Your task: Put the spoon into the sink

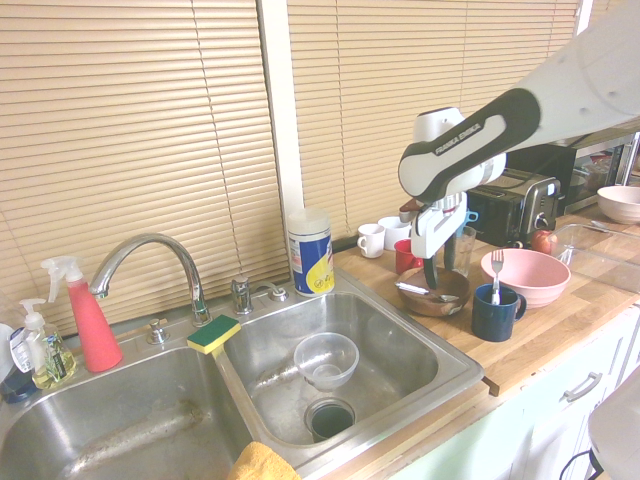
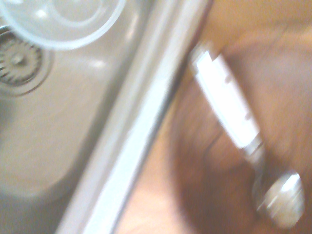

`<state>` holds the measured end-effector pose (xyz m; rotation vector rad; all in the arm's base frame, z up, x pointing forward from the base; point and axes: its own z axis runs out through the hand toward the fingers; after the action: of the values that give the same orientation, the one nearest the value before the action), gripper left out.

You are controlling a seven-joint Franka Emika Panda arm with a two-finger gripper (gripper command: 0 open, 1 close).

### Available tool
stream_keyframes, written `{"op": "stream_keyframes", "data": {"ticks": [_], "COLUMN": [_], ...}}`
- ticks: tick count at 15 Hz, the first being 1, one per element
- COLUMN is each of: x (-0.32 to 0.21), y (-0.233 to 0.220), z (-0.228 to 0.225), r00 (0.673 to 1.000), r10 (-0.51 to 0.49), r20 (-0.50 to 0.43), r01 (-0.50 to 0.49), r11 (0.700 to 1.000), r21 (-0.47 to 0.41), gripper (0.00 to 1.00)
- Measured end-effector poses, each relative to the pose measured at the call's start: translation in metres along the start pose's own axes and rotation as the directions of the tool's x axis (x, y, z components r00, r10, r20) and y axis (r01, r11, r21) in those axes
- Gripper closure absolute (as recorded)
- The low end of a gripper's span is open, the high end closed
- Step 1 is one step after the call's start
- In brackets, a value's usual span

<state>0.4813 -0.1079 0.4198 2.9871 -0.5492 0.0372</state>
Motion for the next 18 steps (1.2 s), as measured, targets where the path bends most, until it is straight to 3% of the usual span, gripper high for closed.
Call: {"op": "stream_keyframes", "data": {"ticks": [9, 18], "x": [0.027, 0.049], "y": [-0.001, -0.022], "z": [0.044, 0.056], "r00": [0.979, 0.961], "r10": [-0.204, -0.272], "r20": [-0.023, -0.048], "r01": [0.202, 0.271], "r11": [0.976, 0.962], "r21": [-0.082, -0.032], "gripper": [0.0, 0.0]}}
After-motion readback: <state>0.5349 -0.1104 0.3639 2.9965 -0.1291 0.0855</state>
